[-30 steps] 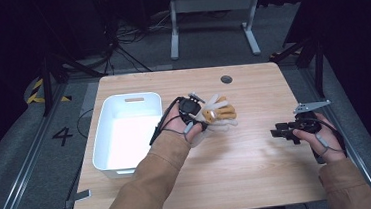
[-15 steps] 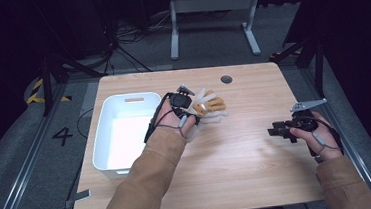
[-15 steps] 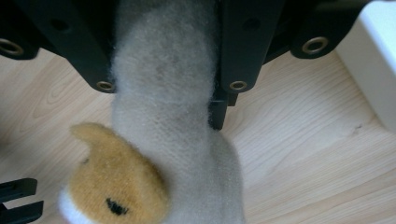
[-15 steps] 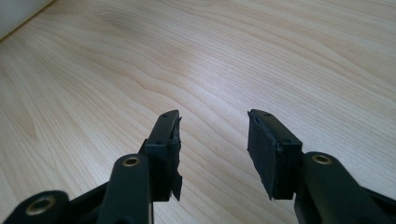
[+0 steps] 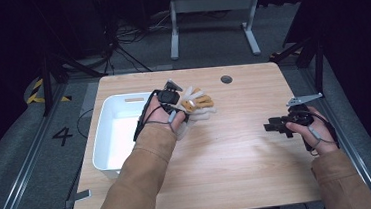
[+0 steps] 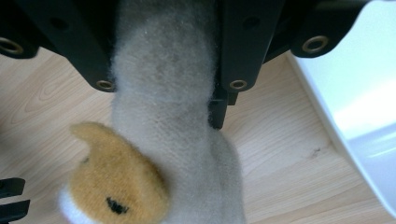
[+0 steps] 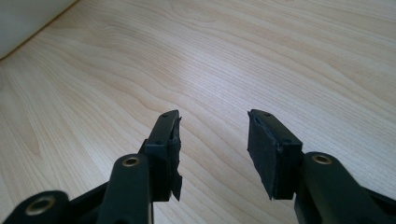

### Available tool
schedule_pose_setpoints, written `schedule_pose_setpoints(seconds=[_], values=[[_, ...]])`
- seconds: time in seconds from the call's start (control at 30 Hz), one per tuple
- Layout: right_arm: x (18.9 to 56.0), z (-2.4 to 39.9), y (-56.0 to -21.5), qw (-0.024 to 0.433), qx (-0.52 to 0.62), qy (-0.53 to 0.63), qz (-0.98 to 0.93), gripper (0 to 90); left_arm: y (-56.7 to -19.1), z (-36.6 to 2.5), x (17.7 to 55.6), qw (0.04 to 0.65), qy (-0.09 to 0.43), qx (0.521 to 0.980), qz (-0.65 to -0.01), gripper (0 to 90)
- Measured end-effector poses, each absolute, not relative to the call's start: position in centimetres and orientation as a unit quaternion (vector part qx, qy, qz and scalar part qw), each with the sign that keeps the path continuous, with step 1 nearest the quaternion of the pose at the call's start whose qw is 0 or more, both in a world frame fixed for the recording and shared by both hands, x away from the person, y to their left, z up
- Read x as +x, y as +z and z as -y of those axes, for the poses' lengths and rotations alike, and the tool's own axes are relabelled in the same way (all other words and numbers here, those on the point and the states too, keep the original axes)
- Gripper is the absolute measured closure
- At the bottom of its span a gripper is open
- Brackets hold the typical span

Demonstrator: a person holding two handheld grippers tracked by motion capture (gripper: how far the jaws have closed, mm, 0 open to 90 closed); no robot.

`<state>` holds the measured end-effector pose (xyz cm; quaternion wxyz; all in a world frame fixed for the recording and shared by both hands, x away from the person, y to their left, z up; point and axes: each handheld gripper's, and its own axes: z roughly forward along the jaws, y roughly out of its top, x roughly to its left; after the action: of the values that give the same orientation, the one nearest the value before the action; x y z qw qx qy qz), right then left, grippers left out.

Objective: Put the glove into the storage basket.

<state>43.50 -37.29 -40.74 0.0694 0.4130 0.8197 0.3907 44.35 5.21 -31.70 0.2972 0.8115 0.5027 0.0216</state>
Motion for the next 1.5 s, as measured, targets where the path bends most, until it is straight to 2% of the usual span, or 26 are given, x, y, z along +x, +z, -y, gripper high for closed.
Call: schedule_pose_setpoints(seconds=[0.7,1.5], values=[[44.9,36.2,-40.9,0.056,0.41,0.386,-0.824,55.7,-29.5,-9.6,43.7,0.302,0.061,0.769,-0.56,71.4],[45.0,36.5,-40.6,0.062,0.41,0.384,-0.825,55.6,-29.3,-13.9,43.9,0.289,0.095,0.706,-0.639,71.3]])
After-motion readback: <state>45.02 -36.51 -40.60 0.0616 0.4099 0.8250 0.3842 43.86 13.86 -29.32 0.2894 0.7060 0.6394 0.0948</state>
